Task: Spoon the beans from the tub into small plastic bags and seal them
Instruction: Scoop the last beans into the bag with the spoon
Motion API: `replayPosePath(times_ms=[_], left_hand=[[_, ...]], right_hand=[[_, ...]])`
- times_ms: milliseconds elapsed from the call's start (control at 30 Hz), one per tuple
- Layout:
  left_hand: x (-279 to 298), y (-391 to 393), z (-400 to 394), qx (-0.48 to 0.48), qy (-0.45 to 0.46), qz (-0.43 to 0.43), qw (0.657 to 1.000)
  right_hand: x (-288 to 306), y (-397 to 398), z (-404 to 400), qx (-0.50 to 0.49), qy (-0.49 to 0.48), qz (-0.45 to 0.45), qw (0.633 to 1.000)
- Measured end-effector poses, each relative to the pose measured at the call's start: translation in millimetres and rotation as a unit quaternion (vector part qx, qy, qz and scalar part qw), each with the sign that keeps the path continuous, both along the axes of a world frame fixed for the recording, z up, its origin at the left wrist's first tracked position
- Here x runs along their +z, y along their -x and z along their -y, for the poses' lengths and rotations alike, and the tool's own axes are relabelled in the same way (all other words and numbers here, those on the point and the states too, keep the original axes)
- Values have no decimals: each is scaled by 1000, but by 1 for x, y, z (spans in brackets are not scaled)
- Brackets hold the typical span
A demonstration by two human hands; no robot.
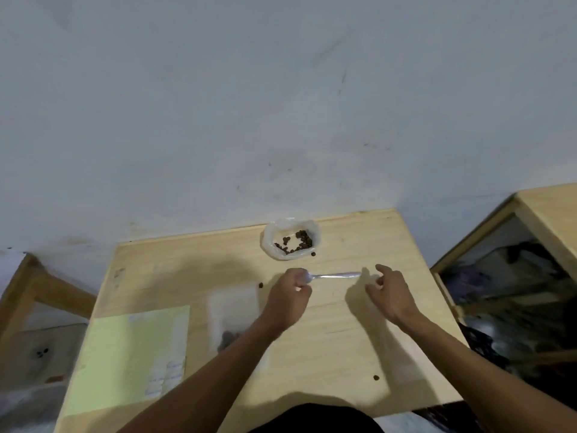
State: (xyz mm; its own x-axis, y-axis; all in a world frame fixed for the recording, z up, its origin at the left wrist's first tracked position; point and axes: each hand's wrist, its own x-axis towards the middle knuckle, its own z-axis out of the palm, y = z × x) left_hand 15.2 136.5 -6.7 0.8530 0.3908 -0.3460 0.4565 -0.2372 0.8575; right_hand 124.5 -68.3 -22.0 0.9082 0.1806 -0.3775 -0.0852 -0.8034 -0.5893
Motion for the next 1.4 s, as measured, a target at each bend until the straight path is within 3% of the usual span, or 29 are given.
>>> replayPosePath(times_ms=[100, 267, 467, 633, 700, 833, 933, 1033, 1167, 1400], left_hand=[[0, -20, 38, -63, 145, -132, 979], [3, -33, 92, -126, 207, -236, 941], [-11, -35, 121, -138, 193, -241, 941], [-19, -32, 116, -112, 238, -239, 935], [-20, -30, 113, -97, 251, -228, 936], [-8, -27, 104, -67, 249, -182, 949], [12, -30, 87, -4, 318, -107, 942], [39, -38, 64, 79, 422, -31, 903], [70, -41, 34, 112, 395, 37, 911], [99, -28, 7, 86, 320, 114, 937]], right_hand=[[-2, -5, 37, -32, 105, -21, 994], [-14, 12, 72, -66, 168, -76, 981], [-30, 29, 83, -110, 79, -82, 987], [-29, 32, 91, -224, -82, -103, 966], [-17, 29, 87, -220, -150, -116, 957], [24, 24, 67, -101, -229, -104, 962], [49, 23, 46, 4, -238, -38, 970], [63, 26, 26, 100, -236, 1, 967], [77, 25, 4, 206, -232, -18, 950], [106, 18, -51, 71, -403, -67, 910]])
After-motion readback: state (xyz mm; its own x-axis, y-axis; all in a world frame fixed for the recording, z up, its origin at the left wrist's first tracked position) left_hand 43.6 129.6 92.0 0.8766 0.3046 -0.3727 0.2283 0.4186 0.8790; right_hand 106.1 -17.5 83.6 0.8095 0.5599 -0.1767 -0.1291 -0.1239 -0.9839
